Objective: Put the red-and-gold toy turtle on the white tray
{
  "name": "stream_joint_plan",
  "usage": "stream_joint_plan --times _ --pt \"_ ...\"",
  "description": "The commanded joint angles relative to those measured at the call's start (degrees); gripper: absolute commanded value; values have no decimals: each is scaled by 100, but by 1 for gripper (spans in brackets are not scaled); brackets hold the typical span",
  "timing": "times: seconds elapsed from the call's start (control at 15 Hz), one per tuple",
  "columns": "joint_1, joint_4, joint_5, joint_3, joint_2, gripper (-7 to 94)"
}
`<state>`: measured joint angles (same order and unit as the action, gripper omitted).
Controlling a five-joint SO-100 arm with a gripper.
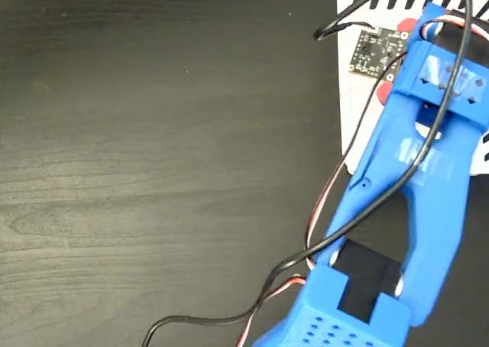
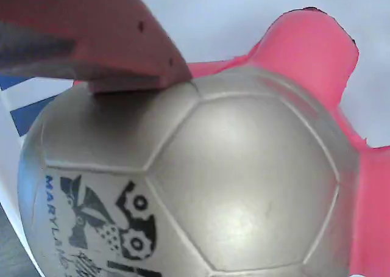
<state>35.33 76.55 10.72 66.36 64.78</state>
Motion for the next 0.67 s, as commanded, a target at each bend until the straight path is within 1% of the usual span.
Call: stream_joint_plan --times 0.0,0.13,0.47,0.53,0.6 --pt "70 35 88 -53 255 45" --pt "79 97 105 -53 255 53" --pt "79 141 132 -44 255 53" --pt "79 141 132 -44 272 48" --pt "70 35 35 -53 369 34"
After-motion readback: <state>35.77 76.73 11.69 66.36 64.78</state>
